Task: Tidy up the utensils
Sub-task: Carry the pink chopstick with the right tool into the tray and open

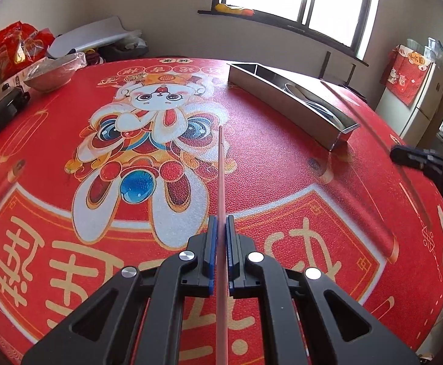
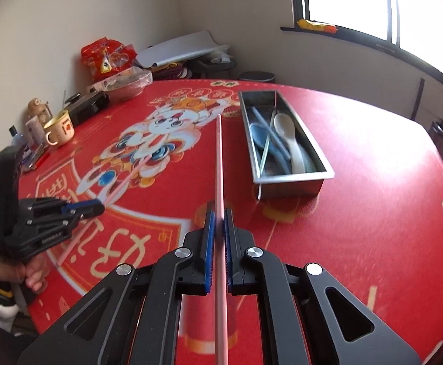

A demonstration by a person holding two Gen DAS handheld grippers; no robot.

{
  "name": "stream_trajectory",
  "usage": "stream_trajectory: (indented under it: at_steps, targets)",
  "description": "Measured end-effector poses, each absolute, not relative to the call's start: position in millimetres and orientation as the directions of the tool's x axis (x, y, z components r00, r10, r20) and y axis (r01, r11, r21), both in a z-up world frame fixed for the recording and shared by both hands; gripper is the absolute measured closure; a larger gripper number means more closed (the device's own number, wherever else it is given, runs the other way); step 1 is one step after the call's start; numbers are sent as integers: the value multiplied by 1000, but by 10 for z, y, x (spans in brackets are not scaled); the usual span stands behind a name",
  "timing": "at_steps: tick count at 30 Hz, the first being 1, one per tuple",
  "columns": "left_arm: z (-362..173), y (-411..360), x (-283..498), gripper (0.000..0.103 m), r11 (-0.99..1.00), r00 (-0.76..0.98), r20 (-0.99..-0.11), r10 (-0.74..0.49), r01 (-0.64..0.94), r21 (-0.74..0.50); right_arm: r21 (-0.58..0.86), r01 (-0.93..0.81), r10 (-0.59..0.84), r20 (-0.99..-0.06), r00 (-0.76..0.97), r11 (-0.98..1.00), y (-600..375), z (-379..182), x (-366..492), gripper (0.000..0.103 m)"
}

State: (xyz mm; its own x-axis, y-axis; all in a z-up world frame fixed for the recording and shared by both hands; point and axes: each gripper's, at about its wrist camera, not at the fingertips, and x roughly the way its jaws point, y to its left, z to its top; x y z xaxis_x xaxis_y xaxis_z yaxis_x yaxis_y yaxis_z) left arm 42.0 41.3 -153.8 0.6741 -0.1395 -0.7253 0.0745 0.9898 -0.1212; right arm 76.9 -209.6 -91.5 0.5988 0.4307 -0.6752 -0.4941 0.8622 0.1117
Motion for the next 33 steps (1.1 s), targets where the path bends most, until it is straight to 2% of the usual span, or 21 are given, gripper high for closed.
stream_trajectory:
  at_steps: [4,9,14,25,33]
  targets:
    - [-1546,419,428,97,990,672,-727,-141,72,-124,80,-474,394,-685,613,877,-1987,-739,1371,97]
    - [-1568,429,447,97,990,663,-736,-138,65,-126,-12,-459,309,-724,617,888,-1727,-825,2111,97]
    - [-1592,447,469,97,989,651,-746,-141,57,-137,31,-422,302,-748,592,906,-1631,-997,2581,97]
    - [-1633,424,503,97,989,629,-764,-144,67,-131,53,-410,281,-805,522,911,-1535,-1306,2758,97]
    - [-1634,407,500,97,991,629,-767,-129,67,-112,124,-425,366,-750,552,897,-1732,-1137,2477,95]
